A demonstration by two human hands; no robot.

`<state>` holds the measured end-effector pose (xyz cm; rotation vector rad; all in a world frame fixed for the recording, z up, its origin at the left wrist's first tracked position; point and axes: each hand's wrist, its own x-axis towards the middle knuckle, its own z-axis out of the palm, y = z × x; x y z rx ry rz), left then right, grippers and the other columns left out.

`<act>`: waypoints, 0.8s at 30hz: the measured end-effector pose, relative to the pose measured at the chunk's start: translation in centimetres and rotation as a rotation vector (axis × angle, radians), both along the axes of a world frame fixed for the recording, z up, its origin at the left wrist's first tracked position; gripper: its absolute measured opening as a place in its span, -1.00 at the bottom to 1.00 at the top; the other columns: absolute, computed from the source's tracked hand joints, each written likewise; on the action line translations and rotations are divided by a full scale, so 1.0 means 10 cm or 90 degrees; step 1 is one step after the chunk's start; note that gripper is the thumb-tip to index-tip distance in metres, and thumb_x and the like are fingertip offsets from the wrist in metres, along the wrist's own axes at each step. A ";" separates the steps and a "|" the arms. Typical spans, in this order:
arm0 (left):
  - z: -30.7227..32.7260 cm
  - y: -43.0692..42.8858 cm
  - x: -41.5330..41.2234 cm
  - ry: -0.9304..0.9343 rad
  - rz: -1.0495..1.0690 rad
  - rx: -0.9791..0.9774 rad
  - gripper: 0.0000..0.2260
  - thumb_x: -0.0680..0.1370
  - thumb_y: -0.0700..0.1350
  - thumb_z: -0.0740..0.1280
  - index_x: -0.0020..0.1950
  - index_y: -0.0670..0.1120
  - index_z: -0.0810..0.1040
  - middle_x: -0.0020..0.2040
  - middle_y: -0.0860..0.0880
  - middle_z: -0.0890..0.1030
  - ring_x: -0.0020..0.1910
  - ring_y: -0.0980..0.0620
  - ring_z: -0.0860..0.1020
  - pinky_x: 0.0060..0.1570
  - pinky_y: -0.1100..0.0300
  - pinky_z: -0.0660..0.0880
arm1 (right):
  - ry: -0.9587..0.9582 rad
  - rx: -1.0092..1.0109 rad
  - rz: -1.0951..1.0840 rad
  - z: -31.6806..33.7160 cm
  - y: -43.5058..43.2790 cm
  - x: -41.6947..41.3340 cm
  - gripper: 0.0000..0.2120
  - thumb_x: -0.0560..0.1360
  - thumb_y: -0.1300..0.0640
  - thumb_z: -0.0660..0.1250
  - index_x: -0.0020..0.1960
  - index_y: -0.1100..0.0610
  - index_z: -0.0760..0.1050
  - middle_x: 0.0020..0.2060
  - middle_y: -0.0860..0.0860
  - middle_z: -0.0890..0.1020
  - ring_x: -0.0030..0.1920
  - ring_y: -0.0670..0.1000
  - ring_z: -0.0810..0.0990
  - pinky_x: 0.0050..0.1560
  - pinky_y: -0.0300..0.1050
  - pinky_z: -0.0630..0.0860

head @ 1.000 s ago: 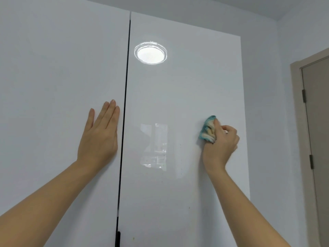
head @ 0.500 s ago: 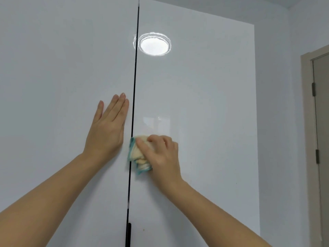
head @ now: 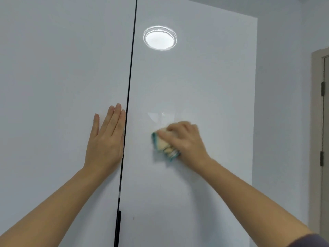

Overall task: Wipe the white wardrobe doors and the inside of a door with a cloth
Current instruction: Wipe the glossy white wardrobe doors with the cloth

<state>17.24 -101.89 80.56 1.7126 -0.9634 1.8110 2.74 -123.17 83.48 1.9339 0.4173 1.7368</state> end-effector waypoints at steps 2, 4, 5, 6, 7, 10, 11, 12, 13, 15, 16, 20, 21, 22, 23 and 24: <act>-0.06 -0.02 0.00 0.014 0.006 0.001 -0.46 0.55 -0.35 0.12 0.55 -0.30 0.15 0.57 -0.20 0.14 0.57 -0.15 0.10 0.49 -0.24 0.05 | -0.036 0.128 -0.020 0.14 -0.18 -0.15 -0.50 0.31 0.34 0.48 0.21 0.02 0.61 0.05 0.11 0.58 0.07 0.14 0.45 0.00 0.02 0.35; -0.11 -0.02 0.01 0.030 0.002 -0.009 -0.51 0.60 -0.30 0.09 0.54 -0.30 0.16 0.57 -0.20 0.15 0.57 -0.14 0.11 0.50 -0.21 0.05 | -0.058 0.243 -0.029 0.20 -0.26 -0.23 -0.44 0.30 0.36 0.43 0.26 0.02 0.57 0.10 0.11 0.53 0.12 0.14 0.40 0.07 0.03 0.32; -0.12 -0.02 0.03 0.033 0.001 -0.014 -0.52 0.61 -0.29 0.08 0.54 -0.30 0.16 0.57 -0.20 0.16 0.56 -0.14 0.11 0.51 -0.20 0.05 | -0.082 0.284 -0.011 0.21 -0.27 -0.23 -0.47 0.33 0.32 0.38 0.27 0.02 0.57 0.12 0.10 0.52 0.13 0.13 0.38 0.07 0.01 0.29; -0.14 -0.02 0.03 0.033 0.003 -0.017 -0.53 0.61 -0.28 0.07 0.54 -0.31 0.17 0.57 -0.21 0.16 0.56 -0.14 0.12 0.51 -0.20 0.05 | -0.104 0.315 0.008 0.17 -0.25 -0.21 -0.48 0.35 0.29 0.33 0.28 0.02 0.57 0.12 0.10 0.52 0.13 0.12 0.36 0.06 -0.02 0.26; -0.14 -0.02 0.04 0.030 0.005 -0.019 -0.54 0.61 -0.29 0.07 0.53 -0.31 0.18 0.56 -0.21 0.17 0.56 -0.15 0.13 0.50 -0.20 0.06 | -0.114 0.327 0.020 0.12 -0.20 -0.18 -0.50 0.36 0.26 0.32 0.28 0.02 0.57 0.12 0.10 0.52 0.13 0.12 0.36 0.06 -0.06 0.22; -0.14 -0.04 0.04 0.031 0.008 -0.021 -0.54 0.61 -0.29 0.07 0.53 -0.31 0.19 0.56 -0.21 0.18 0.56 -0.15 0.13 0.49 -0.22 0.08 | -0.067 0.221 0.036 -0.25 0.01 -0.02 -0.63 0.46 0.16 0.35 0.25 0.01 0.59 0.10 0.08 0.56 0.12 0.13 0.40 0.04 -0.07 0.23; -0.14 -0.04 0.04 0.030 0.009 -0.023 -0.54 0.61 -0.29 0.07 0.53 -0.31 0.19 0.56 -0.21 0.18 0.56 -0.15 0.14 0.49 -0.22 0.09 | -0.045 0.143 0.042 -0.41 0.09 0.03 -0.66 0.48 0.16 0.35 0.24 0.01 0.59 0.09 0.06 0.55 0.09 0.13 0.41 0.02 -0.05 0.26; -0.15 -0.04 0.04 0.029 0.010 -0.024 -0.53 0.60 -0.29 0.07 0.53 -0.31 0.19 0.56 -0.21 0.18 0.56 -0.15 0.14 0.49 -0.22 0.09 | -0.016 0.062 0.044 -0.58 0.16 0.09 -0.68 0.49 0.18 0.35 0.24 0.02 0.58 0.09 0.03 0.51 0.06 0.12 0.42 -0.01 -0.04 0.30; -0.15 -0.04 0.05 0.027 0.011 -0.024 -0.53 0.60 -0.30 0.08 0.53 -0.31 0.19 0.56 -0.21 0.18 0.56 -0.15 0.14 0.49 -0.22 0.09 | 0.016 -0.007 0.045 -0.71 0.23 0.12 -0.68 0.51 0.21 0.33 0.24 0.01 0.55 0.08 0.01 0.48 0.04 0.11 0.42 -0.05 -0.03 0.33; -0.15 -0.03 0.05 0.024 0.012 -0.022 -0.52 0.59 -0.30 0.09 0.53 -0.31 0.19 0.56 -0.20 0.18 0.56 -0.14 0.14 0.49 -0.22 0.10 | 0.058 -0.091 0.044 -0.76 0.29 0.18 -0.71 0.54 0.23 0.30 0.22 0.00 0.52 0.07 0.00 0.48 0.00 0.09 0.45 -0.10 -0.04 0.37; -0.15 -0.03 0.05 0.022 0.012 -0.023 -0.52 0.59 -0.30 0.10 0.53 -0.30 0.19 0.56 -0.20 0.18 0.56 -0.14 0.14 0.49 -0.22 0.10 | 0.064 -0.101 0.038 -0.67 0.30 0.19 -0.72 0.53 0.23 0.30 0.19 0.00 0.55 0.05 0.01 0.51 -0.01 0.09 0.47 -0.11 -0.04 0.38; -0.15 -0.03 0.06 0.020 0.012 -0.024 -0.52 0.59 -0.29 0.09 0.53 -0.31 0.20 0.56 -0.20 0.19 0.55 -0.14 0.15 0.48 -0.22 0.12 | -0.017 0.042 0.032 0.04 0.31 0.23 -0.67 0.38 0.23 0.42 0.12 0.00 0.64 -0.01 0.06 0.60 0.01 0.11 0.45 -0.11 -0.04 0.33; -0.15 -0.03 0.06 0.018 0.013 -0.023 -0.53 0.60 -0.29 0.08 0.53 -0.31 0.20 0.56 -0.20 0.19 0.55 -0.14 0.15 0.48 -0.23 0.13 | -0.043 0.095 0.033 0.22 0.31 0.24 -0.63 0.34 0.24 0.43 0.12 0.00 0.64 0.00 0.06 0.60 0.02 0.12 0.44 -0.11 -0.04 0.31; -0.16 -0.03 0.06 0.016 0.014 -0.021 -0.53 0.60 -0.28 0.08 0.53 -0.31 0.19 0.56 -0.20 0.19 0.55 -0.14 0.15 0.48 -0.23 0.13 | -0.061 0.137 0.031 0.34 0.32 0.25 -0.60 0.32 0.25 0.42 0.13 0.00 0.64 0.01 0.07 0.59 0.04 0.13 0.43 -0.10 -0.04 0.30; -0.15 -0.03 0.06 0.014 0.015 -0.021 -0.53 0.61 -0.28 0.07 0.53 -0.31 0.20 0.56 -0.20 0.19 0.55 -0.14 0.15 0.48 -0.23 0.13 | -0.069 0.160 0.027 0.39 0.33 0.26 -0.58 0.32 0.27 0.42 0.15 0.00 0.63 0.02 0.07 0.57 0.05 0.13 0.43 -0.09 -0.04 0.30; -0.15 -0.03 0.06 0.013 0.016 -0.021 -0.53 0.61 -0.28 0.07 0.53 -0.31 0.20 0.56 -0.20 0.19 0.55 -0.14 0.16 0.48 -0.23 0.13 | -0.072 0.163 0.024 0.36 0.34 0.25 -0.57 0.32 0.26 0.42 0.17 0.00 0.63 0.03 0.07 0.57 0.06 0.14 0.43 -0.07 -0.03 0.30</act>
